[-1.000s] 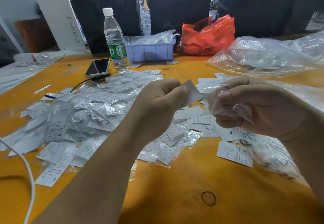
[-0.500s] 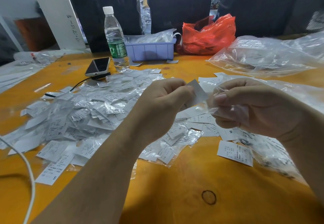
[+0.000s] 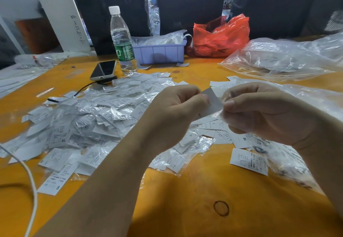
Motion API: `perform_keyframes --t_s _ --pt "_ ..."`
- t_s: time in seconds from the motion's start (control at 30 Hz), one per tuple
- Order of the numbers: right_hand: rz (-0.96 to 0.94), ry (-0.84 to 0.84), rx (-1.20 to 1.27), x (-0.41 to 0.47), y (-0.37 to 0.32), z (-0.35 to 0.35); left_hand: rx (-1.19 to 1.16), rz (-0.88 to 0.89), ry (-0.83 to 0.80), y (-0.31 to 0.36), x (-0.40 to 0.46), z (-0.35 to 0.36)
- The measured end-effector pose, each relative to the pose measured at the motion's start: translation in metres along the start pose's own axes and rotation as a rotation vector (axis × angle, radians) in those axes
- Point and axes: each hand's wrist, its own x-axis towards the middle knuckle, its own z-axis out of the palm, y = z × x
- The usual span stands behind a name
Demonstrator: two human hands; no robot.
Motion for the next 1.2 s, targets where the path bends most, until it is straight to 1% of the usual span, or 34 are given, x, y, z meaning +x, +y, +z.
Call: perform_keyframes --t_s 0.33,0.53,0.77,0.87,0.97,1.07,1.2 --pt "-0.038 0.086 -0.006 0.002 0.004 -0.001 0.041 -0.039 -0.054 -0.001 0.000 0.001" --pt "-0.055 0.084 -0.059 0.001 0.005 0.000 0.030 -0.070 -0.110 0.000 -0.001 0.001" --pt "-0.070 0.053 -0.135 0.002 0.004 0.004 0.074 -0.104 -0.103 -0.003 0.000 0.002" --pt "-0.061 0.078 -0.130 0.003 0.005 0.003 0.092 -0.135 -0.083 -0.004 0.001 0.001" --pt "-0.055 0.154 -0.123 0.004 0.006 -0.001 0.099 -0.172 -0.004 -0.008 0.003 -0.006" --pt "-0.062 0.248 -0.111 0.005 0.006 -0.005 0.003 -0.213 0.086 -0.011 0.006 -0.013" --pt "-0.075 0.309 -0.108 0.006 0.008 -0.010 -0.101 -0.245 0.108 -0.010 0.005 -0.013"
